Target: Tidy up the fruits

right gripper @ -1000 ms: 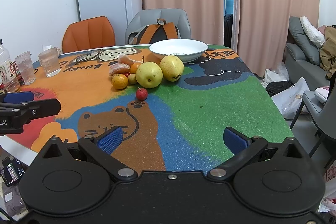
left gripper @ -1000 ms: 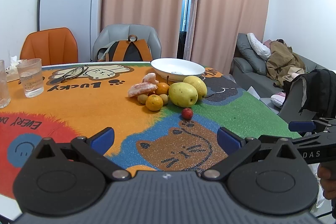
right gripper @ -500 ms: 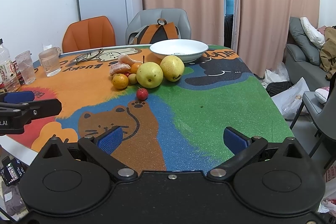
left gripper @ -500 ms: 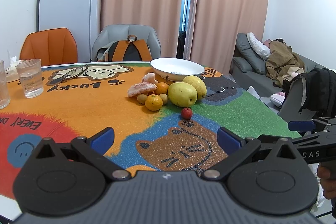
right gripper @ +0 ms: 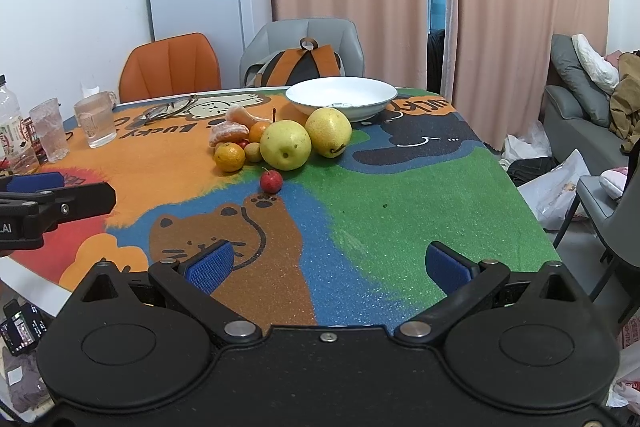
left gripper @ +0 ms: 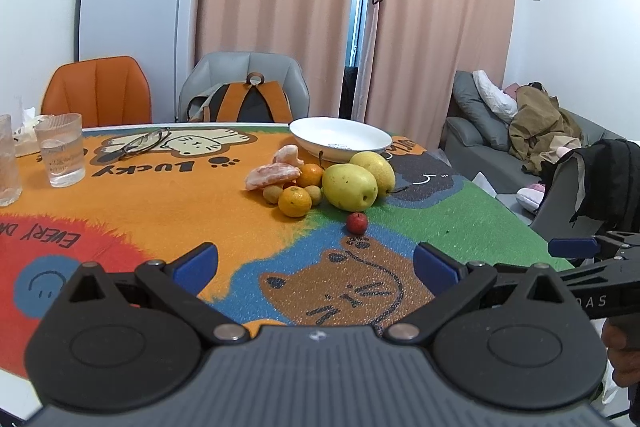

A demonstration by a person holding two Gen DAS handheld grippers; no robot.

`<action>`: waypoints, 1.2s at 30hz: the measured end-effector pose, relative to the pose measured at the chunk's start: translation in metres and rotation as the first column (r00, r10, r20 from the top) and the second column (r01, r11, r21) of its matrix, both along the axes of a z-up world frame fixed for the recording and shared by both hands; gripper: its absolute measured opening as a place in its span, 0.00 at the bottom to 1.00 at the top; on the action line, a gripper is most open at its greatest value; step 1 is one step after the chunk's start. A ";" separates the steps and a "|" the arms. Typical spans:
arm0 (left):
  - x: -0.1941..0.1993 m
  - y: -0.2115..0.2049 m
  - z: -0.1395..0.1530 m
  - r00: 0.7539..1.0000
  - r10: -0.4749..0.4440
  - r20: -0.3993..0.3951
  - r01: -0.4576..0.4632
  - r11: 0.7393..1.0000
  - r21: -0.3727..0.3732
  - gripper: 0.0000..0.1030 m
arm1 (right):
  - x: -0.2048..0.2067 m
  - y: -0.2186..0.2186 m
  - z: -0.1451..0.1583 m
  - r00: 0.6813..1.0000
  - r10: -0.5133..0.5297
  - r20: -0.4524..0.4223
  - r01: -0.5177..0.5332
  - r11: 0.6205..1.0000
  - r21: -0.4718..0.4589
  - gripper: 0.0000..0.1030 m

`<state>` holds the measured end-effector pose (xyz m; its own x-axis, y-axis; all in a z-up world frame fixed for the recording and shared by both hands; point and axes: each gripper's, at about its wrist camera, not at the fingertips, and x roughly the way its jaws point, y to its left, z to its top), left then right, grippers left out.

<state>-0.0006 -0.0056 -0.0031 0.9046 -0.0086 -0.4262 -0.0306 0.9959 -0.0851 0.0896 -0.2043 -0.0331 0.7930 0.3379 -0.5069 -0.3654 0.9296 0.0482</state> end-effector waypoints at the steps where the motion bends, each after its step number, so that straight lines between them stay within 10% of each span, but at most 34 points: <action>1: 0.000 0.000 0.000 1.000 -0.001 0.003 0.001 1.000 0.002 1.00 | 0.001 0.000 0.000 1.000 -0.005 0.002 0.005 1.000 -0.004 1.00; 36: 0.067 0.029 -0.027 0.999 -0.003 -0.047 0.002 1.000 -0.023 1.00 | 0.047 0.031 -0.014 0.993 0.111 0.040 -0.112 0.993 0.027 0.98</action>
<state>0.0667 0.0229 -0.0305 0.8837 -0.0213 -0.4676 -0.0324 0.9938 -0.1065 0.1362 -0.1736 -0.0474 0.7683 0.4393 -0.4655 -0.4687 0.8814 0.0583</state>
